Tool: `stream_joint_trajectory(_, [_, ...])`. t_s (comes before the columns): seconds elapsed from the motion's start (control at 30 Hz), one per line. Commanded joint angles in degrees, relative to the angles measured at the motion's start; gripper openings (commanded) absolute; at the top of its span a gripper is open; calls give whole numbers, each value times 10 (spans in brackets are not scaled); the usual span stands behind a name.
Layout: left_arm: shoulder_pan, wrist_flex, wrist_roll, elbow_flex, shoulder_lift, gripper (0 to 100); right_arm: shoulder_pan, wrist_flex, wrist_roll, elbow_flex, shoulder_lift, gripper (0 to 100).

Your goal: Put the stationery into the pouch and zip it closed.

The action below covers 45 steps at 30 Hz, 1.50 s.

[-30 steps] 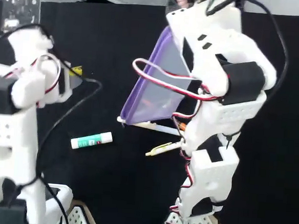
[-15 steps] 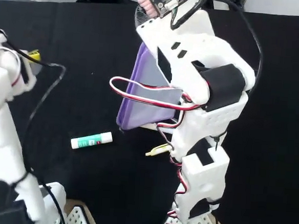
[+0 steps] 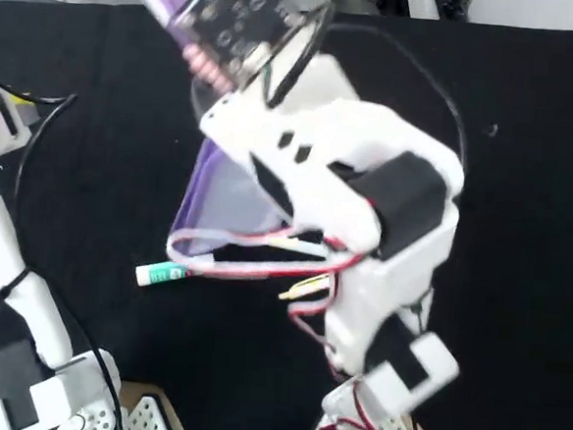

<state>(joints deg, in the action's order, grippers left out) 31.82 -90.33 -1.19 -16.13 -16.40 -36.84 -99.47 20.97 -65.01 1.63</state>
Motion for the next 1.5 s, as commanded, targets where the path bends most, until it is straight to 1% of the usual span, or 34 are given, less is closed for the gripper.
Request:
stream_joint_trajectory(0.0, [8, 10, 4, -32, 0, 239, -20, -14, 4, 70, -86, 11])
stream_joint_trajectory(0.33, [5, 8, 4, -27, 3, 239, -21, -13, 7, 256, -206, 11])
stream_joint_trajectory(0.47, [0, 10, 4, -27, 0, 235, -21, -9, 34, 321, -247, 11])
stream_joint_trajectory(0.6, [-40, -3, 4, -15, 4, 238, -18, 24, 35, 393, -287, 11])
stream_joint_trajectory(0.73, [-102, -20, 8, 10, -1, 239, -17, 62, 35, 472, -332, 11])
stream_joint_trajectory(0.87, [-144, -56, 36, -11, -1, 239, 30, 114, 32, 539, -378, 11])
stream_joint_trajectory(1.0, [-160, -101, 47, -93, 4, 239, 78, 159, 34, 590, -406, 11])
stream_joint_trajectory(1.13, [-181, -105, 40, -148, 3, 239, 84, 171, 34, 604, -412, 11])
stream_joint_trajectory(1.2, [-204, -105, 27, -147, 0, 239, 84, 170, 33, 607, -413, 11])
stream_joint_trajectory(1.47, [-298, -107, 24, -142, -18, 239, 85, 169, 32, 608, -412, 11])
